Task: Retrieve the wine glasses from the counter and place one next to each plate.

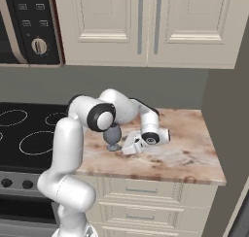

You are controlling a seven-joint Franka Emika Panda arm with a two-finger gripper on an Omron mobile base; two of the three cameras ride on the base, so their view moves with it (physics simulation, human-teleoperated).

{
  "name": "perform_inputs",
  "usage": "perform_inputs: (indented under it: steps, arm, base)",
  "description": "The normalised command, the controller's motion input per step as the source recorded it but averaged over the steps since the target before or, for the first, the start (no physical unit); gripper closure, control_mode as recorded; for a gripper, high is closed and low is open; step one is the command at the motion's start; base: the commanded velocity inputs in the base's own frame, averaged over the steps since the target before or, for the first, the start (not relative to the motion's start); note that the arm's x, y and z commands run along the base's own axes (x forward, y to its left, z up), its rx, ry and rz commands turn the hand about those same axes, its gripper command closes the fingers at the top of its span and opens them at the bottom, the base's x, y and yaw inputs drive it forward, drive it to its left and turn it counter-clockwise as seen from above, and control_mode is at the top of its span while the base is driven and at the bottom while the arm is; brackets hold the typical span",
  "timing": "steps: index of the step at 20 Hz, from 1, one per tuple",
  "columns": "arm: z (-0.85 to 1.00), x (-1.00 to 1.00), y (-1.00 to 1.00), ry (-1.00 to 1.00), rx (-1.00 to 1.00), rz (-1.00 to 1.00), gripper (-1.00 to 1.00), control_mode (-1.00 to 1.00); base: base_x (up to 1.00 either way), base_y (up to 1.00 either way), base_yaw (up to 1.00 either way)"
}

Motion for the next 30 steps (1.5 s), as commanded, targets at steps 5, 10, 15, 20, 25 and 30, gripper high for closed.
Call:
perform_inputs:
  steps: [5,10,15,20,25,30]
  arm:
    - [-0.05,0.00,0.30,0.03,0.00,0.00,-1.00,-1.00]
    - [-0.13,0.00,0.24,0.08,0.00,0.00,-1.00,-1.00]
    - [-0.12,0.00,0.17,0.05,0.00,0.00,-1.00,-1.00]
    - [-0.19,-0.21,0.21,0.00,0.01,0.00,-1.00,-1.00]
    - [-0.32,-0.54,0.42,0.00,0.01,0.02,-1.00,-1.00]
    - [-0.26,0.00,0.28,0.00,0.00,0.05,-1.00,-1.00]
  base:
    - [0.00,0.00,0.00]
    - [0.00,0.00,0.00]
    - [0.00,0.00,0.00]
    - [0.00,0.00,0.00]
    - [0.00,0.00,0.00]
    - [0.00,0.00,0.00]
